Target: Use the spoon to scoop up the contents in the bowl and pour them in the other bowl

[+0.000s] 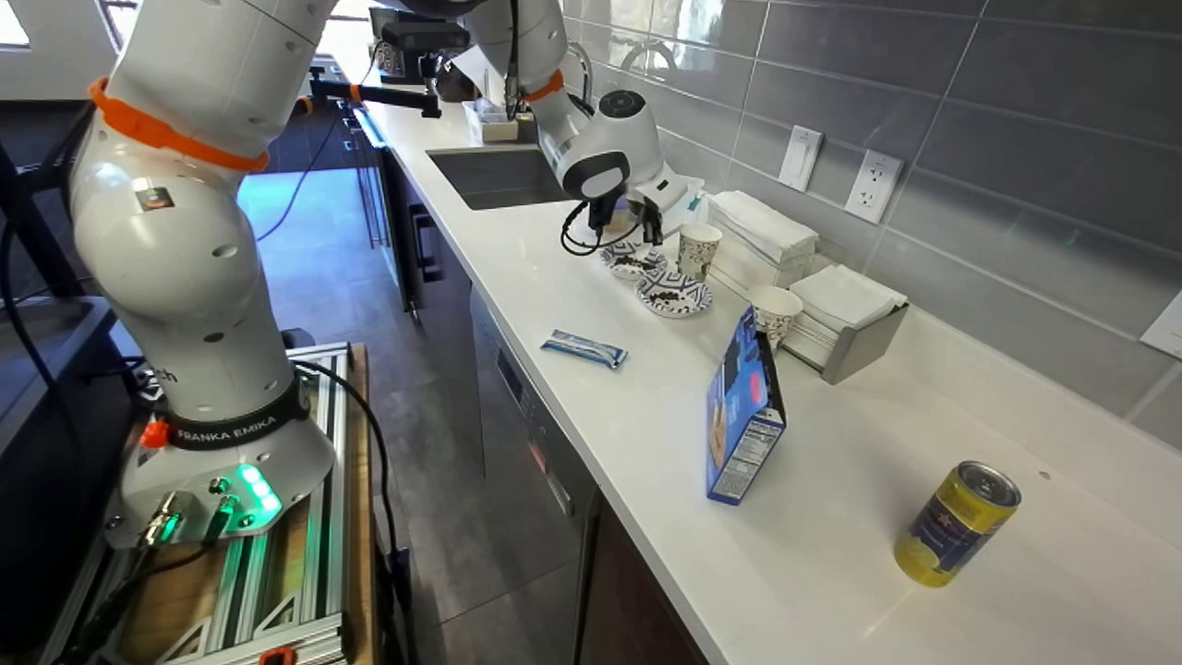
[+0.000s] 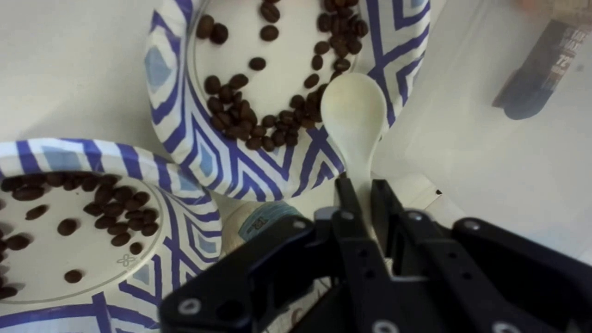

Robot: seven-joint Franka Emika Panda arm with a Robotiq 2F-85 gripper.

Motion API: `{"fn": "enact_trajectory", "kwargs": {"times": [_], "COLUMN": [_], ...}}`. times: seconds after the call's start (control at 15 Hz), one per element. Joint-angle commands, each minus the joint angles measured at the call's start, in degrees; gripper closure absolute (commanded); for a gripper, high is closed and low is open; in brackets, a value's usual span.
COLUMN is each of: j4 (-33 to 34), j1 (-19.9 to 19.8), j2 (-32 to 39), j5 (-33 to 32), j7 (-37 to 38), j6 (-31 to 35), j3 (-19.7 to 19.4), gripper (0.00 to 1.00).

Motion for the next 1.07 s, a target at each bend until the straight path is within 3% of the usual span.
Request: {"fn": "enact_trajectory", "kwargs": {"times": [0.0,0.53,1.0], "j4": [1.78,2.89,3.39], "j1": [2.30,5.84,2.93], "j2": [3.18,4.31,4.43], "j5": [-1.88,-0.52,-1.02], "j7": [1.22,0.75,0.75], "j6": [3.85,3.45,2.67], "j3": [-1.94,-5.63,-1.68], "gripper": [0.97,0.97,0.97]}}
